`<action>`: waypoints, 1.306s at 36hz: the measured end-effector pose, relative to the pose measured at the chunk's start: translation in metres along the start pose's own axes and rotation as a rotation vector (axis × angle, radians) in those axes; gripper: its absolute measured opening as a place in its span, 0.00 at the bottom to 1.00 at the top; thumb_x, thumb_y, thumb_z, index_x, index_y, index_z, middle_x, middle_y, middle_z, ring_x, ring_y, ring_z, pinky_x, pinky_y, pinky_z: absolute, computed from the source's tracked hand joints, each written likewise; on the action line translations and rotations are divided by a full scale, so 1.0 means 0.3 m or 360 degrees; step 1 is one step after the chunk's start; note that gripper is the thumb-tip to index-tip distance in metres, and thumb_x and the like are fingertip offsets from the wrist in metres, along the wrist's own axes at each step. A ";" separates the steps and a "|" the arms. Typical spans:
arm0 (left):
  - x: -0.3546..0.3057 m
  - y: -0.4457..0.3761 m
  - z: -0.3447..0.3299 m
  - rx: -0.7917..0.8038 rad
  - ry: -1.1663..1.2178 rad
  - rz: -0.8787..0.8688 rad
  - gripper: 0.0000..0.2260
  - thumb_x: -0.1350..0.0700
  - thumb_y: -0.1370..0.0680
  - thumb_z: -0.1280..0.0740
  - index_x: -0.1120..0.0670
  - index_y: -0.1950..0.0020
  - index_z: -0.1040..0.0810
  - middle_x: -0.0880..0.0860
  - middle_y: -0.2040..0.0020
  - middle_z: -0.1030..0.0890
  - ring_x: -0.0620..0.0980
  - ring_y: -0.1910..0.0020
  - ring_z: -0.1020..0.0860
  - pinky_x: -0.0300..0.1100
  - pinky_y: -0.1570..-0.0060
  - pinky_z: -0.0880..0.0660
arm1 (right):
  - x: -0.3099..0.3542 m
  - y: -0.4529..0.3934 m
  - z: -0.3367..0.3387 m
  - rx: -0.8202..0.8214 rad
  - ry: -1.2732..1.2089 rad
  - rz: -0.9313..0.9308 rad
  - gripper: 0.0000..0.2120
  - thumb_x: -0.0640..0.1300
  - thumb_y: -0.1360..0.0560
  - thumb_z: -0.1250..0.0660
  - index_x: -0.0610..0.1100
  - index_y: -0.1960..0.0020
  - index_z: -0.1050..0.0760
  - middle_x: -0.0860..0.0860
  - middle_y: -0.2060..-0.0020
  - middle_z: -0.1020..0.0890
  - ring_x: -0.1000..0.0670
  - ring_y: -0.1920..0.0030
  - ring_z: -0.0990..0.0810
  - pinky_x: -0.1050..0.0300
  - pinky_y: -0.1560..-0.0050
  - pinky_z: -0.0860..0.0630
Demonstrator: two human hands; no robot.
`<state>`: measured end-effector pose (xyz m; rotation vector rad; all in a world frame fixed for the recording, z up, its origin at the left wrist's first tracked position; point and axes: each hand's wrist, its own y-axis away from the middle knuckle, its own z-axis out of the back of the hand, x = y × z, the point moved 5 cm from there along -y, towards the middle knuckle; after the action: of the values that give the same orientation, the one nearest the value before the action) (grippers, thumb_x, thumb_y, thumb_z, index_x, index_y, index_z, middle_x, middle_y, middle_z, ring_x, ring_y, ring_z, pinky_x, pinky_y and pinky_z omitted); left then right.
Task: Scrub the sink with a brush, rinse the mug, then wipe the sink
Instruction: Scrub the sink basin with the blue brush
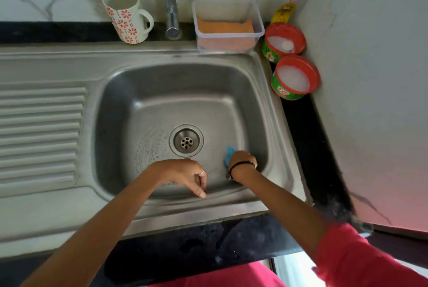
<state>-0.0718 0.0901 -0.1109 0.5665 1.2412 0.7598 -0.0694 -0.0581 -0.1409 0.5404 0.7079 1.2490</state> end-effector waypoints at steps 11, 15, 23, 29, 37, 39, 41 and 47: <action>0.136 0.111 0.011 -0.0043 -0.0052 0.0147 0.05 0.50 0.30 0.26 0.43 0.57 0.22 0.40 0.59 0.22 0.37 0.61 0.26 0.36 0.55 0.30 | 0.148 0.080 0.032 0.0353 0.0285 0.0432 0.23 0.49 0.20 0.44 0.38 0.29 0.37 0.42 0.32 0.31 0.42 0.33 0.30 0.50 0.33 0.33; 0.144 0.116 0.001 -0.0077 0.0008 0.0140 0.05 0.50 0.29 0.27 0.46 0.54 0.20 0.42 0.58 0.21 0.38 0.59 0.25 0.36 0.54 0.31 | 0.025 0.073 0.080 0.0377 0.0251 0.0252 0.20 0.44 0.19 0.47 0.37 0.31 0.34 0.42 0.33 0.29 0.42 0.34 0.28 0.49 0.35 0.31; 0.129 0.109 0.009 -0.0056 -0.0035 0.0165 0.06 0.51 0.30 0.26 0.47 0.55 0.20 0.42 0.60 0.21 0.39 0.60 0.26 0.34 0.59 0.32 | 0.162 0.123 0.033 0.0392 0.0133 0.0437 0.20 0.45 0.19 0.45 0.36 0.31 0.35 0.40 0.35 0.28 0.43 0.36 0.27 0.52 0.36 0.31; 0.120 0.105 0.014 -0.0032 -0.0010 0.0219 0.08 0.53 0.30 0.26 0.50 0.53 0.19 0.41 0.62 0.21 0.39 0.60 0.25 0.32 0.61 0.32 | 0.170 0.094 0.021 0.0379 -0.0216 0.0445 0.18 0.42 0.22 0.40 0.36 0.34 0.31 0.40 0.40 0.24 0.44 0.45 0.24 0.54 0.45 0.29; 0.079 0.055 0.066 0.0173 -0.0168 0.0244 0.07 0.52 0.31 0.25 0.50 0.54 0.18 0.46 0.59 0.18 0.38 0.59 0.23 0.34 0.52 0.27 | -0.104 0.053 0.203 -0.0122 -0.0865 0.0328 0.20 0.48 0.23 0.38 0.37 0.37 0.28 0.39 0.41 0.23 0.41 0.41 0.24 0.56 0.52 0.30; 0.032 0.027 0.117 0.0052 -0.0164 0.0215 0.07 0.55 0.28 0.27 0.52 0.51 0.19 0.44 0.62 0.21 0.36 0.64 0.25 0.28 0.61 0.31 | -0.195 0.053 0.270 -0.0280 -0.1049 0.0299 0.20 0.50 0.23 0.38 0.38 0.37 0.27 0.40 0.41 0.22 0.41 0.42 0.24 0.56 0.52 0.31; -0.027 -0.009 0.194 -0.0187 -0.0161 0.0155 0.10 0.57 0.26 0.29 0.58 0.46 0.20 0.44 0.60 0.22 0.33 0.65 0.27 0.25 0.66 0.34 | -0.285 0.056 0.341 -0.0484 -0.1264 0.0260 0.19 0.50 0.23 0.38 0.38 0.39 0.27 0.40 0.44 0.21 0.41 0.45 0.23 0.56 0.53 0.31; -0.214 -0.091 0.479 -0.0923 -0.0166 -0.0126 0.08 0.60 0.25 0.32 0.59 0.48 0.18 0.54 0.49 0.17 0.39 0.57 0.23 0.21 0.58 0.35 | -0.462 0.046 0.558 -0.0866 -0.1786 0.0240 0.10 0.48 0.24 0.36 0.41 0.56 0.26 0.47 0.65 0.26 0.48 0.65 0.28 0.55 0.62 0.33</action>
<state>0.0640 0.0262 -0.0565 0.0795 0.8824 0.9599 0.0234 -0.1877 0.0075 0.7229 -0.6061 0.9991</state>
